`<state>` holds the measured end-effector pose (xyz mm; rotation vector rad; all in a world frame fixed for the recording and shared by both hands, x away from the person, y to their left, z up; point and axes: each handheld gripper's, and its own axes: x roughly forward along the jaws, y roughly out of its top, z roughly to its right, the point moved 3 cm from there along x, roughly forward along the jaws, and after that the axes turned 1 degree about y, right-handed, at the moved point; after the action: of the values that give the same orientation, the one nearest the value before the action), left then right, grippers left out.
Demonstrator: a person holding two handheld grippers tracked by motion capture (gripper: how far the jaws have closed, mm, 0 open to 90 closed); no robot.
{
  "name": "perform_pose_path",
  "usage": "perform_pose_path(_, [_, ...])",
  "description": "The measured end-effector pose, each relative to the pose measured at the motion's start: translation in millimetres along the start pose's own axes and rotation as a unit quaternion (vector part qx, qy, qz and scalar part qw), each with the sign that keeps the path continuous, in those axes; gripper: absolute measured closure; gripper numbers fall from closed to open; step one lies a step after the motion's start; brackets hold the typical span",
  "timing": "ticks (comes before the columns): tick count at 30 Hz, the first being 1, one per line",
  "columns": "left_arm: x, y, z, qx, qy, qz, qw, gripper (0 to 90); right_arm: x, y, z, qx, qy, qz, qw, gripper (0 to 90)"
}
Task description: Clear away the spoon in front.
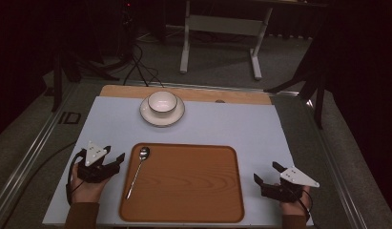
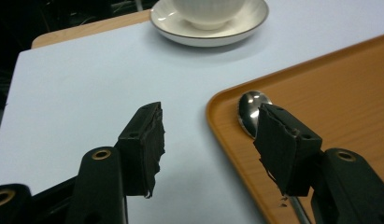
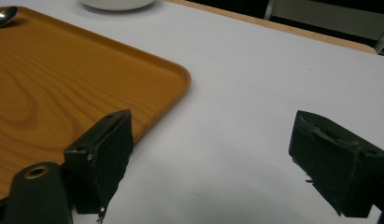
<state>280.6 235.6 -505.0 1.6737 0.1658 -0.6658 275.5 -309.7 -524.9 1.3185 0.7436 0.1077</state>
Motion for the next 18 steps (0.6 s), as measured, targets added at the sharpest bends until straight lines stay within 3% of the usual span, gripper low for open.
perform_pose_path(6, [7.5, -4.4, -4.8, -0.004, 0.014, -0.002, 0.9999, 41.8, -1.7, 0.2, 0.0, -0.001, -0.002, 0.002, 1.0, 13.5])
perform_pose_path(12, [13.1, -14.0, -18.8, -0.022, 0.036, -0.012, 0.999, 41.9, -3.5, -0.8, 1.3, 0.001, -0.004, 0.003, 1.0, 13.6])
perform_pose_path(18, [10.5, -17.7, -31.7, -0.047, 0.059, -0.005, 0.9972, 41.8, -3.2, -1.2, 1.8, 0.002, -0.004, 0.002, 1.0, 13.5])
